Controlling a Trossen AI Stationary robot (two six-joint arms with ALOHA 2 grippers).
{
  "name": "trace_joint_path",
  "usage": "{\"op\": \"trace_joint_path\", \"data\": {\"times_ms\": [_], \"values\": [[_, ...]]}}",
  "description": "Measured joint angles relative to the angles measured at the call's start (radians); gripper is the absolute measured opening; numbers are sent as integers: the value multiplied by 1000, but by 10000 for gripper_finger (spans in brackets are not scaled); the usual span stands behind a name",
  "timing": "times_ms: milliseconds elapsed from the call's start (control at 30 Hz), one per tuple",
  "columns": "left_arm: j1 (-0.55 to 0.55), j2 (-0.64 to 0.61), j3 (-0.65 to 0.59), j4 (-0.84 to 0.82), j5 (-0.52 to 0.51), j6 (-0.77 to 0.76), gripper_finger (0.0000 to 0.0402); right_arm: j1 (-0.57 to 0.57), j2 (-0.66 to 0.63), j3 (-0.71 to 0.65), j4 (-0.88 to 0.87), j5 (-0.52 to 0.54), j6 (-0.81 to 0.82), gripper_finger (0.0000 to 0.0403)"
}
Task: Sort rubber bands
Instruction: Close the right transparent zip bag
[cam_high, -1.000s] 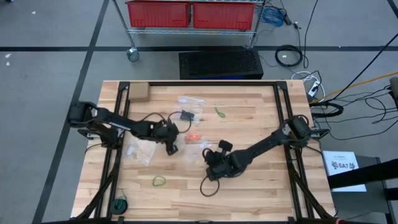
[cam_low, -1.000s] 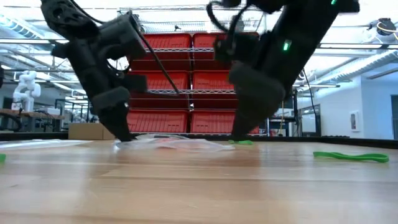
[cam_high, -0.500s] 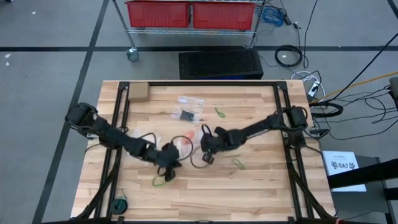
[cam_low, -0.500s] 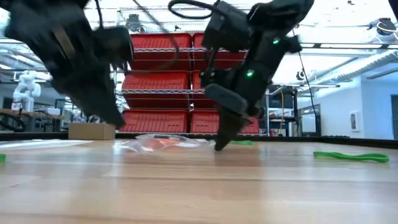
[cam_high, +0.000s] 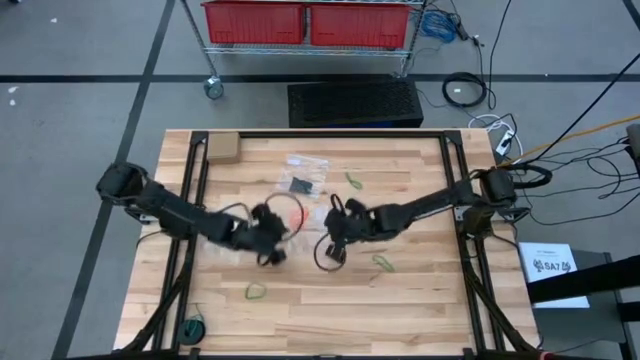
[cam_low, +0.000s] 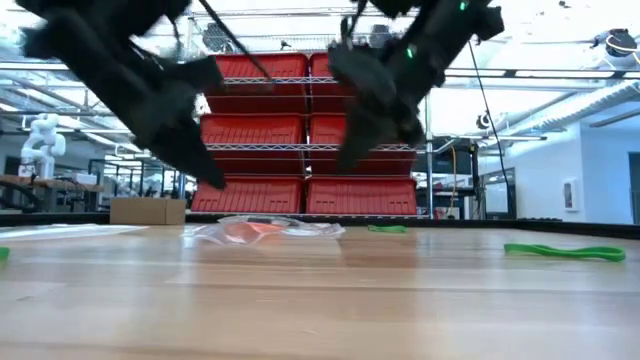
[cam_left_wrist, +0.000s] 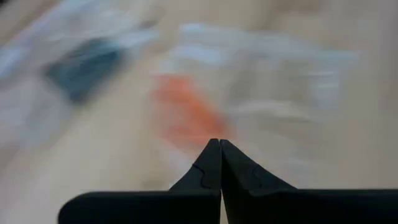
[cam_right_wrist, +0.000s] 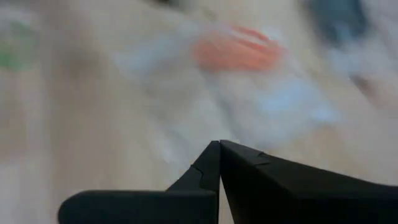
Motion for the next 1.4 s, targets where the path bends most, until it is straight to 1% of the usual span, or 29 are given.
{"op": "trace_joint_path", "data": {"times_ms": [67, 133, 200, 333, 400, 467, 567, 733, 867, 933, 1067, 1167, 1267, 1333, 1400], "values": [[86, 6, 0, -34, 5, 30, 0, 45, 44, 2, 137, -7, 12, 0], [155, 7, -1, -28, 62, 72, 0, 81, 112, 1, 251, -11, 25, 0], [210, 7, -1, 21, 138, 118, 0, 102, 172, 1, 324, -15, 56, 0], [273, 25, 0, 127, 263, 199, 0, 102, 251, 0, 324, 22, 162, 0], [294, 56, 0, 153, 324, 214, 0, 103, 255, 0, 328, 24, 181, 0], [307, 96, 0, 160, 346, 213, 0, 104, 253, 1, 313, 25, 185, 0], [315, 165, 0, 160, 349, 187, 0, 100, 230, 1, 233, 28, 186, 0], [288, 232, 4, 196, 357, 85, 0, 77, 203, 5, 72, 46, 208, 0], [226, 232, 2, 243, 373, -4, 0, 65, 176, 4, -17, 68, 191, 0], [190, 228, 1, 274, 376, -60, 0, 63, 152, 1, -107, 77, 190, 0], [100, 232, -3, 369, 394, -128, 0, 81, 66, -2, -283, 68, 191, 0], [48, 229, -2, 435, 389, -130, 0, 119, -29, -2, -376, 20, 188, 0], [20, 225, -2, 471, 361, -130, 0, 154, -123, -2, -391, 4, 163, 0], [13, 220, -2, 473, 333, -123, 0, 166, -174, -13, -348, 7, 146, 0], [14, 205, -2, 438, 281, -104, 0, 155, -199, -33, -286, 7, 131, 0]]}}
